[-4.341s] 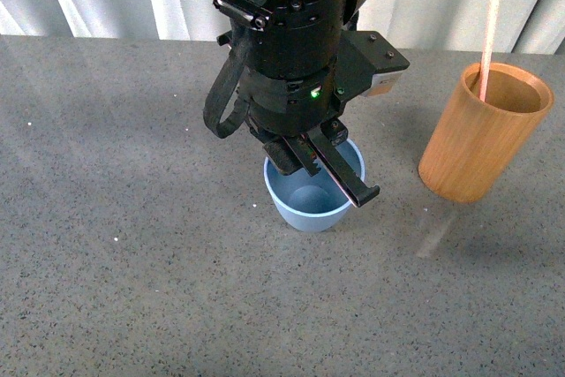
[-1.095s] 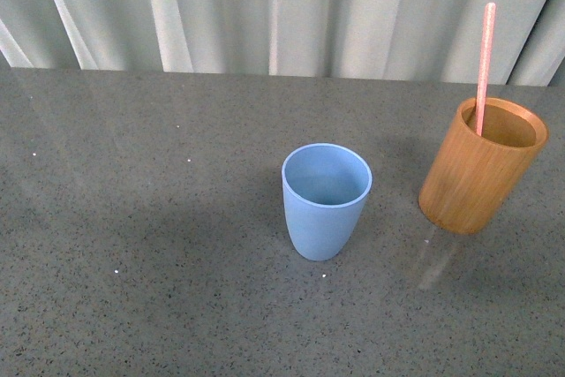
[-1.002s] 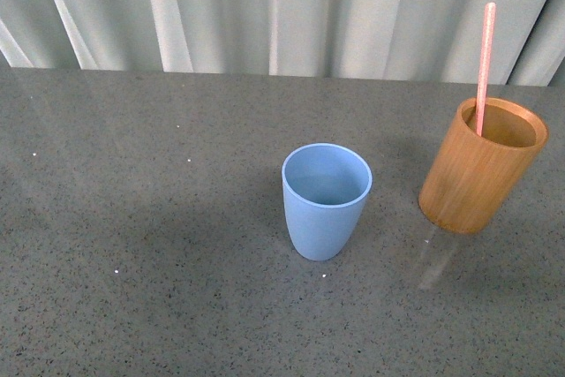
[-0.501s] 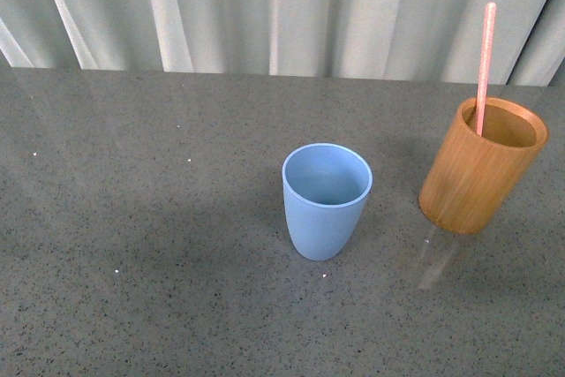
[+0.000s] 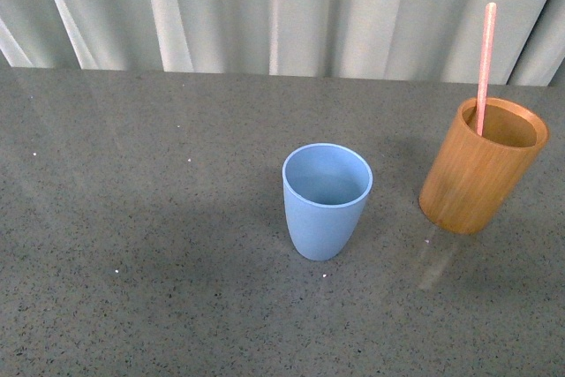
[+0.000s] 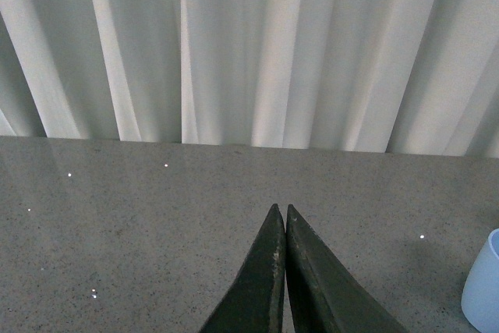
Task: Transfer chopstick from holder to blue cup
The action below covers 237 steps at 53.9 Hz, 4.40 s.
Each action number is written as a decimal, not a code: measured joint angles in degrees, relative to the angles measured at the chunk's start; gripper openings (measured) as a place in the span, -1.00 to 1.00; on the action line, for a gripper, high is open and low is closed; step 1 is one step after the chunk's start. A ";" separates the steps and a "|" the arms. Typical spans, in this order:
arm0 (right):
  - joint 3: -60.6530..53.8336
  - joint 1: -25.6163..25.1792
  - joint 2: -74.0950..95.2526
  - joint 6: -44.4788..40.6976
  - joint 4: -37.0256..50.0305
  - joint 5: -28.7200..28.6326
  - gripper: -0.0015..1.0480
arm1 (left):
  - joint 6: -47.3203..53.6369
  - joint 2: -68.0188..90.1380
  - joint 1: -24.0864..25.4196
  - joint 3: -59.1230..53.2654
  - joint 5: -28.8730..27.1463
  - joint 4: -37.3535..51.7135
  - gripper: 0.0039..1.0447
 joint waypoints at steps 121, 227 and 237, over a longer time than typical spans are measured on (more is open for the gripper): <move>39.69 4.83 98.62 0.26 41.38 -4.66 0.81 | 0.00 -13.38 0.00 0.02 0.09 -13.77 0.87; 47.10 13.84 96.80 -6.29 42.84 0.61 -0.96 | 0.00 -13.38 0.00 0.02 0.09 -13.77 0.87; 52.13 17.20 92.94 -6.71 39.89 1.18 -0.96 | 0.00 -13.38 0.00 0.02 0.09 -13.77 0.87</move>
